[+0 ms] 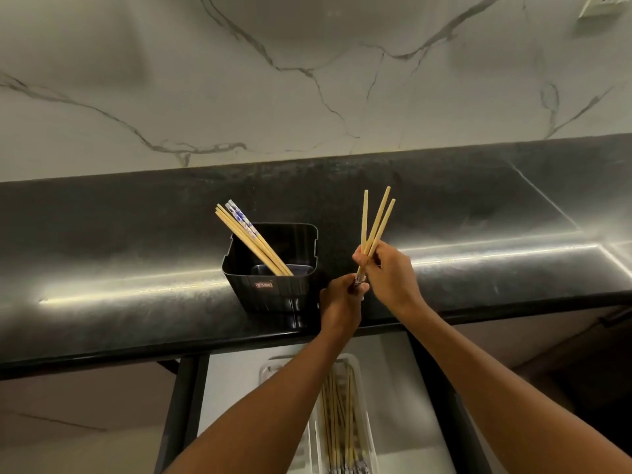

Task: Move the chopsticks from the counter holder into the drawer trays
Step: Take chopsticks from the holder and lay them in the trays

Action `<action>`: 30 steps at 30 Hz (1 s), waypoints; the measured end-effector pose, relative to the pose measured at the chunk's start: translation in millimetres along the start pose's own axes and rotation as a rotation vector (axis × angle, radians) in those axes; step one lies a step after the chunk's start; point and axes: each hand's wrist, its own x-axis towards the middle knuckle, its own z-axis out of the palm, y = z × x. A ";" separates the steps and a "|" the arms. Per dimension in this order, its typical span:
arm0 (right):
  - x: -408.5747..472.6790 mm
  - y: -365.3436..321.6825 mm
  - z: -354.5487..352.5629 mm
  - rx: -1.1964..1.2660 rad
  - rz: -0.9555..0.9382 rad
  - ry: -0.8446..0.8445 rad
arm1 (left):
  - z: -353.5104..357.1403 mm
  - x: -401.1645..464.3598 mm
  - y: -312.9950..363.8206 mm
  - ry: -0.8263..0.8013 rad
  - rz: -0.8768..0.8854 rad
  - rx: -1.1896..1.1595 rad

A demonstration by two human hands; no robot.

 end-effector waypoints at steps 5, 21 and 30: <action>-4.0 1.1 -0.7 -0.028 0.019 -0.005 | 1.7 -1.0 0.5 0.014 0.007 -0.032; -41.4 -21.9 0.0 -0.059 0.122 -0.089 | -47.5 -50.1 -12.3 -0.106 0.262 0.295; -114.4 -47.5 49.5 -0.059 0.224 -0.482 | -108.9 -134.7 -62.4 -0.257 -0.118 0.055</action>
